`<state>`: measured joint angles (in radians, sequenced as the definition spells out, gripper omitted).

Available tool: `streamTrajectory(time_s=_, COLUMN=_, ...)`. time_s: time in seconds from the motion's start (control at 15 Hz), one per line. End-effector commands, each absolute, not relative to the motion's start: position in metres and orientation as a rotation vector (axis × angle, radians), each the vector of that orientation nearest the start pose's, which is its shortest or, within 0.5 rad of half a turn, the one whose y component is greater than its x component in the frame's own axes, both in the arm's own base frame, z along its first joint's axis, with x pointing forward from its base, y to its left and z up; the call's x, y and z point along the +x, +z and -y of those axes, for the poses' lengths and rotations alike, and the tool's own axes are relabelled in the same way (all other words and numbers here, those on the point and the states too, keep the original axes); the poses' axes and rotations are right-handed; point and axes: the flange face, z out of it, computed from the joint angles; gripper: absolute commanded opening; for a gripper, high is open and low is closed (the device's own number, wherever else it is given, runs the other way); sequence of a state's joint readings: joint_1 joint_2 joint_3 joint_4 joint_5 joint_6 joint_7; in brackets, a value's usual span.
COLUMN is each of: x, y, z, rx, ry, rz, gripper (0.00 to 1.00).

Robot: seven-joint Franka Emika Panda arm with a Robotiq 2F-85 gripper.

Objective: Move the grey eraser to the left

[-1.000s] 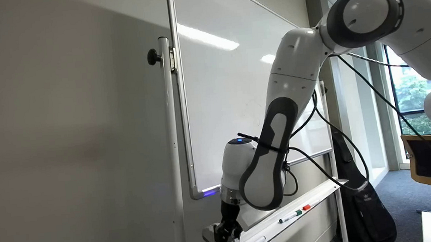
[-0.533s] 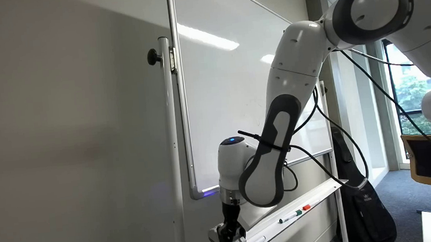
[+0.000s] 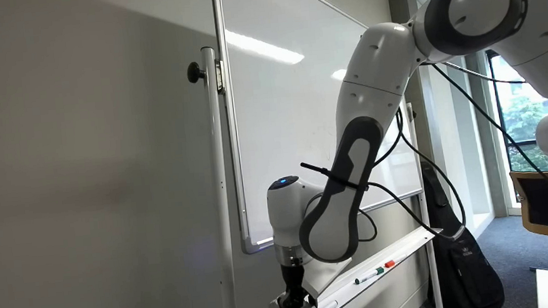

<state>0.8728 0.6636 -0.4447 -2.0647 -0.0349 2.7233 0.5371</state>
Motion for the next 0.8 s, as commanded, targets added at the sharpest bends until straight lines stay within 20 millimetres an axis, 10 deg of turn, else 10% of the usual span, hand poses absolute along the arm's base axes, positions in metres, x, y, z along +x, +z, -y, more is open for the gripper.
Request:
streamTrajectory(time_s=0.0, x=0.5337, y=0.1475, z=-0.2534, rx=-3.362, ry=-0.213, rz=0.025, gripper=0.38)
streamTrajectory(time_s=0.73, x=0.5413, y=0.1499, z=-0.2576, rx=-3.273, ry=-0.171, rz=-0.023, gripper=0.38)
